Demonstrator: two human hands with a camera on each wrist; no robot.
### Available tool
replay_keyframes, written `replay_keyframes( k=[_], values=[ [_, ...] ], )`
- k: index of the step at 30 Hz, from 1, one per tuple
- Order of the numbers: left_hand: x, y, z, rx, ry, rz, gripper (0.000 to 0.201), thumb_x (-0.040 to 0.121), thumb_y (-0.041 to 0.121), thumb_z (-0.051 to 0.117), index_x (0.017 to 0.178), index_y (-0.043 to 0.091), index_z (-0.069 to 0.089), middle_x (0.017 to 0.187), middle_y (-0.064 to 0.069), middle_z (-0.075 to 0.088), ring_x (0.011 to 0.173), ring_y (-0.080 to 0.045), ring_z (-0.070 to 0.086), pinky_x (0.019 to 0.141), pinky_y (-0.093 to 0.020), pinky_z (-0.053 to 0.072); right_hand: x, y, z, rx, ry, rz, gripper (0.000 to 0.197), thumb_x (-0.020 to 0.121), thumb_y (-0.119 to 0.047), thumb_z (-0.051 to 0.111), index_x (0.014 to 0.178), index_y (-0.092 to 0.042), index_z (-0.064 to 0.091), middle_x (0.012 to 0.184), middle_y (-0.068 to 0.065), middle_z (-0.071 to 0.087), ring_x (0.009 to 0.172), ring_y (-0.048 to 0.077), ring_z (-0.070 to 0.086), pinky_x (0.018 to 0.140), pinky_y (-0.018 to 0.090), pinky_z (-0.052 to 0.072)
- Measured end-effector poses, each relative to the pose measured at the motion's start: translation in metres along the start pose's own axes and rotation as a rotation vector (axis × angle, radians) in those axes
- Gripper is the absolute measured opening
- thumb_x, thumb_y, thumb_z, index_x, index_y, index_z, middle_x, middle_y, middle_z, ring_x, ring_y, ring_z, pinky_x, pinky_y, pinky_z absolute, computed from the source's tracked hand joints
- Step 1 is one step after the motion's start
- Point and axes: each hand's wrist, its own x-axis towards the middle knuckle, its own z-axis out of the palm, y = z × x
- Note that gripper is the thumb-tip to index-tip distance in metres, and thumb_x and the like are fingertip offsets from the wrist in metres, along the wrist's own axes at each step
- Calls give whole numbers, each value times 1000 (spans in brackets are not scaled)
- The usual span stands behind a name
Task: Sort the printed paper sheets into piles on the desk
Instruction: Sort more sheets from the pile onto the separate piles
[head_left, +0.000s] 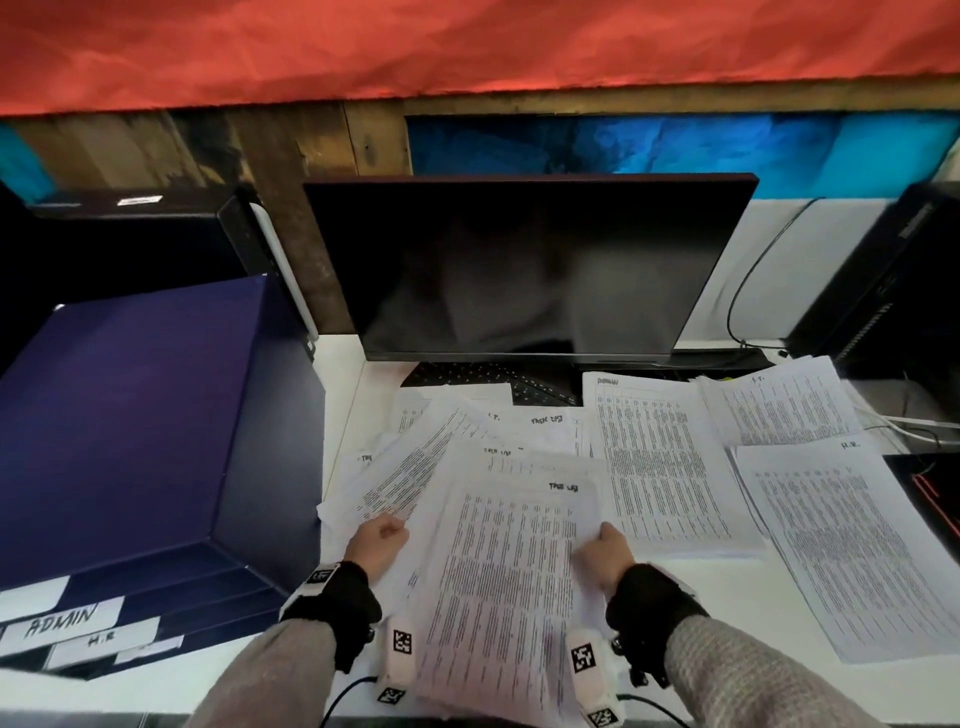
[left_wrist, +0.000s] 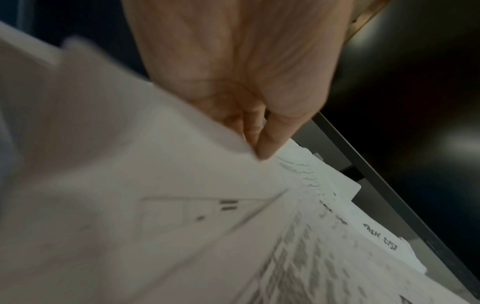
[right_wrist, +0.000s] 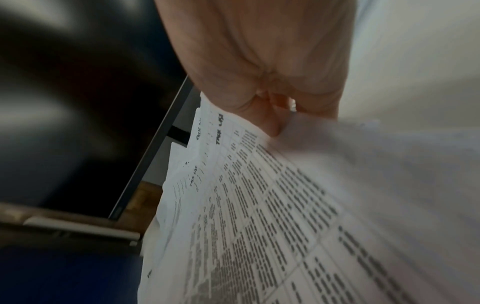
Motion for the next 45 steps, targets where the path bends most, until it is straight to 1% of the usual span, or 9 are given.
replay_keyframes(
  k=[3,10,16,22,26,31,35,42,45],
  values=[
    [-6,7,3,-58,-142,-12,33,89,42,56,113,20,51,120,4,54,112,-15,48,101,-30,35,-6,-8,9,-76,-140,-40,19,90,-1,42,107,-2,51,92,8,59,72,15,51,57,21,40],
    [-6,5,-1,280,-100,-15,68,84,-2,49,146,16,29,147,-8,39,132,-26,40,107,-29,32,12,-10,18,-64,-170,-80,9,87,-14,56,95,-12,52,80,2,57,64,15,52,54,22,43],
    [-11,-5,-25,307,244,-167,67,85,4,44,146,22,23,135,-18,48,118,-39,49,99,-39,42,50,-32,-3,-57,-33,-63,39,92,2,36,128,-4,50,120,9,54,113,27,51,103,41,43],
    [-11,-11,-28,283,261,-191,62,81,1,47,138,21,32,121,-16,56,107,-36,54,92,-37,43,108,-27,-2,-128,-28,-84,54,76,-12,38,129,-12,44,129,11,47,105,30,51,79,36,44],
    [-9,-13,-28,274,205,-189,57,81,2,50,135,17,37,119,-14,58,105,-32,55,92,-35,43,83,-61,-6,-201,-34,-99,54,87,-24,51,139,-16,41,140,9,44,123,31,47,101,40,43],
    [-11,-12,-28,243,207,-193,54,79,2,51,130,15,43,115,-12,61,104,-32,56,92,-34,46,65,-77,-9,-72,146,-282,3,89,-17,62,92,-15,61,92,3,64,92,25,60,83,34,49],
    [-9,-12,-27,217,203,-191,62,78,0,48,138,14,37,121,-13,59,109,-33,55,97,-36,46,44,-84,-6,-260,237,-503,14,91,-21,59,79,-14,61,81,-1,61,73,17,57,57,21,37],
    [-18,0,-18,174,168,-143,65,88,-4,39,148,14,23,142,-11,44,119,-29,48,94,-29,40,35,-93,-6,-301,130,-542,33,92,-11,52,123,-18,41,100,1,59,83,20,58,79,32,47],
    [-17,1,-18,149,176,-122,65,88,-5,38,148,14,23,140,-10,45,105,-23,49,84,-27,42,43,-105,-2,-415,137,-587,37,96,-25,49,131,-25,36,80,-3,54,74,18,54,73,30,43]
  ],
)
